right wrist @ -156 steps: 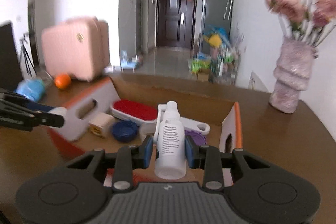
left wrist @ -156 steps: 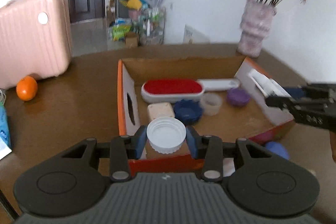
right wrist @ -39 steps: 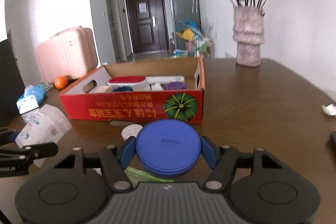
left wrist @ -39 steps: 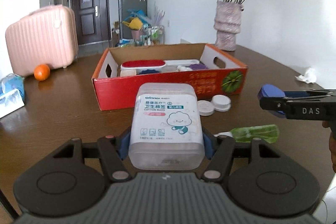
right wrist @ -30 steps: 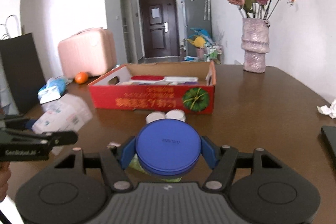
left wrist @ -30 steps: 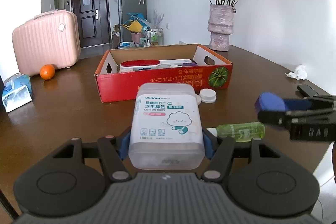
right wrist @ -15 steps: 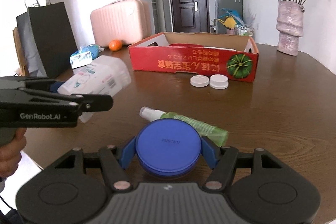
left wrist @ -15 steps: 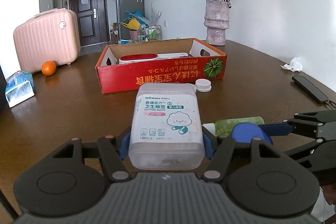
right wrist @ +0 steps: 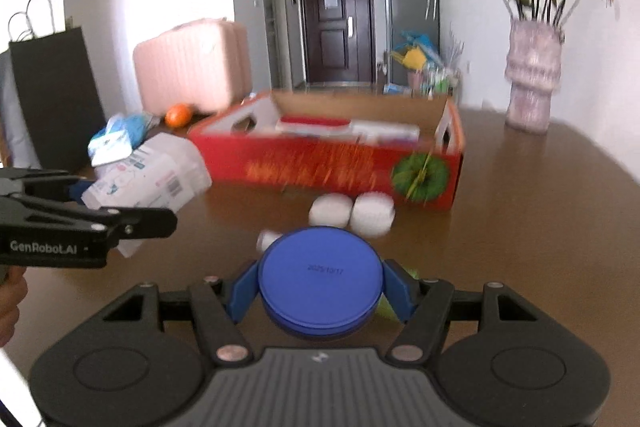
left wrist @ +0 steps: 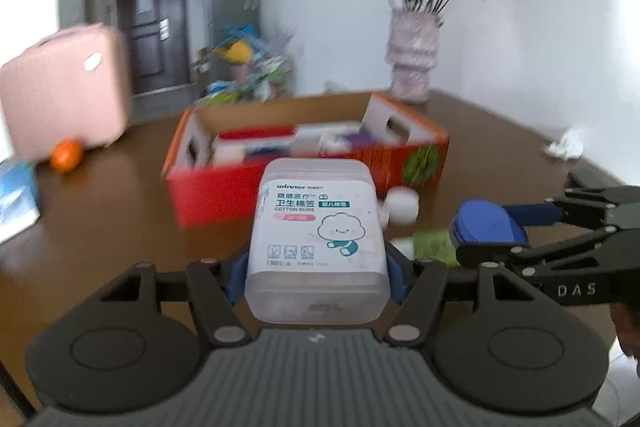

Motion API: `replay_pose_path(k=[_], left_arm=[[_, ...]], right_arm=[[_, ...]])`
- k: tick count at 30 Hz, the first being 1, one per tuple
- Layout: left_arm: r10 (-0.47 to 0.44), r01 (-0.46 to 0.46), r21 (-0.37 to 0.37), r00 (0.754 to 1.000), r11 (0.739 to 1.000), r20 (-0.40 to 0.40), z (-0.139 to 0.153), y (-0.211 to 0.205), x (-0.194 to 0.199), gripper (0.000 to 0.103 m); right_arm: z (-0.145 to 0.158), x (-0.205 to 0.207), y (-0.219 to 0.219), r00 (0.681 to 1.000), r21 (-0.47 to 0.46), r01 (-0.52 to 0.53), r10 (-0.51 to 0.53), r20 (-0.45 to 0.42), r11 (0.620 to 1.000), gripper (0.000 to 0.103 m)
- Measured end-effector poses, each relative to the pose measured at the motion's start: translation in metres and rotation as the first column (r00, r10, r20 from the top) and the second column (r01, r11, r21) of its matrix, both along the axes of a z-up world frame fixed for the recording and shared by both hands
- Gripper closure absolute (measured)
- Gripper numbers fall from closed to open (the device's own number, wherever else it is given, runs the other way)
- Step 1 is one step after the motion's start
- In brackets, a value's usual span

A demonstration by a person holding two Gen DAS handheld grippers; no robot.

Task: Organize rigid objects
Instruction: 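Carry the swab box and blue lid into the box and release both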

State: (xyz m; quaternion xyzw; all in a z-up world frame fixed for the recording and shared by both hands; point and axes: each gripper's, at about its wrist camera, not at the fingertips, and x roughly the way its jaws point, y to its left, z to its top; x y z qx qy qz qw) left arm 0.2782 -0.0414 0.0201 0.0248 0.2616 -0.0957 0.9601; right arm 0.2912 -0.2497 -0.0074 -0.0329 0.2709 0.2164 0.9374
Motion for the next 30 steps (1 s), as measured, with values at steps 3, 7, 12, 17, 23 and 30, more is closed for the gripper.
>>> replay_pose_path(k=[3, 7, 12, 17, 23, 30], left_arm=[[-0.027, 0.027, -0.011, 1.0, 1.0, 0.002, 0.012, 0.006, 0.046, 0.038], [-0.048, 0.048, -0.001, 0.999, 0.999, -0.025, 0.023, 0.012, 0.112, 0.038], [-0.078, 0.078, -0.004, 0.992, 0.997, -0.098, 0.016, 0.016, 0.182, 0.038], [-0.19, 0.193, 0.013, 0.972, 0.981, -0.135, -0.002, 0.01, 0.213, 0.037], [-0.26, 0.268, 0.051, 0.957, 0.962, -0.126, -0.016, 0.026, 0.223, 0.021], [-0.032, 0.033, 0.004, 0.99, 0.999, -0.136, -0.014, 0.088, 0.227, 0.025]], right_arm=[[0.02, 0.036, -0.002, 0.999, -0.022, 0.016, -0.015, 0.047, 1.0, 0.038], [0.039, 0.091, 0.0, 0.998, -0.039, 0.007, -0.005, 0.068, 0.999, 0.038], [0.041, 0.157, 0.009, 1.0, -0.056, 0.015, -0.013, 0.026, 0.998, 0.038], [0.025, 0.203, 0.02, 0.999, -0.112, 0.041, -0.044, -0.021, 0.993, 0.037], [0.01, 0.222, 0.019, 0.997, -0.11, 0.068, -0.072, -0.034, 0.992, 0.036], [0.018, 0.226, 0.011, 0.996, -0.082, 0.09, -0.092, -0.023, 0.993, 0.037]])
